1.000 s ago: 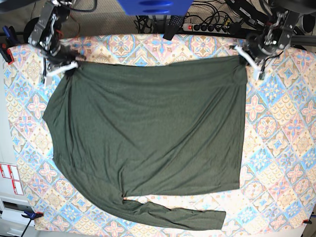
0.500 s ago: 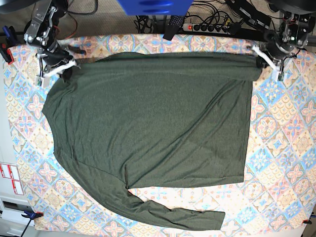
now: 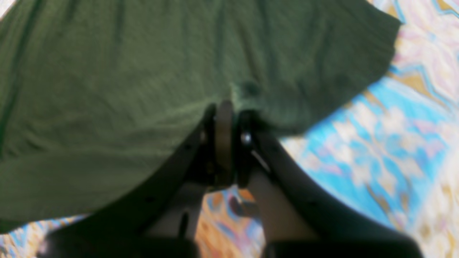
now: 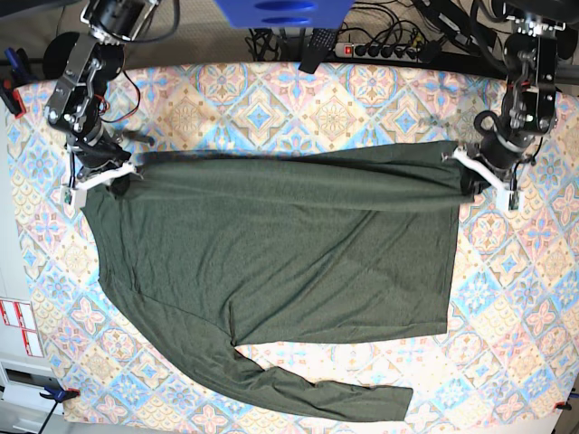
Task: Fold the T-shirt properly
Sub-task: 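Lift both shoulder corners and drag the shirt toward the robot, then lower the shoulder corners and adjust grips on the shirt edge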
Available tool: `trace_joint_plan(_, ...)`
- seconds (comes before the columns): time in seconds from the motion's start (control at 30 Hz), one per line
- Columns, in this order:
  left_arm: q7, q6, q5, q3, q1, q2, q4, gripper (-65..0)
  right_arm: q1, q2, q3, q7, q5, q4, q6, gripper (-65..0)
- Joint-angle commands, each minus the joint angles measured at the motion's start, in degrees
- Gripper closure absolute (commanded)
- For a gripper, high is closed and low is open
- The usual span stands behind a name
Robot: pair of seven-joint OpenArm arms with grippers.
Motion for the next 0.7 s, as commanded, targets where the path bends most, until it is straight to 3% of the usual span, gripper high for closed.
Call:
trace_joint_plan(0.0, -0.8, 0.2, 0.0, -0.5, -1.7, -0.5, -1.6, 0.0, 1.7, 0.8, 0.1, 1.6, 0.7, 0.0, 0.1, -0.2)
trace_joint_plan(0.43, -0.8, 0.2, 0.0, -0.1, -13.2, 0.4, -11.3, 0.0, 8.4, 0.8, 0.3, 2.1, 0.7, -9.2, 0.1, -0.2)
trace_joint_plan(0.67, -1.2, 0.3, 0.0, 6.6, -15.5, 0.4, -12.5, 0.0, 11.1, 0.8, 0.3, 2.2, 0.6, -11.0, 0.1, -0.3)
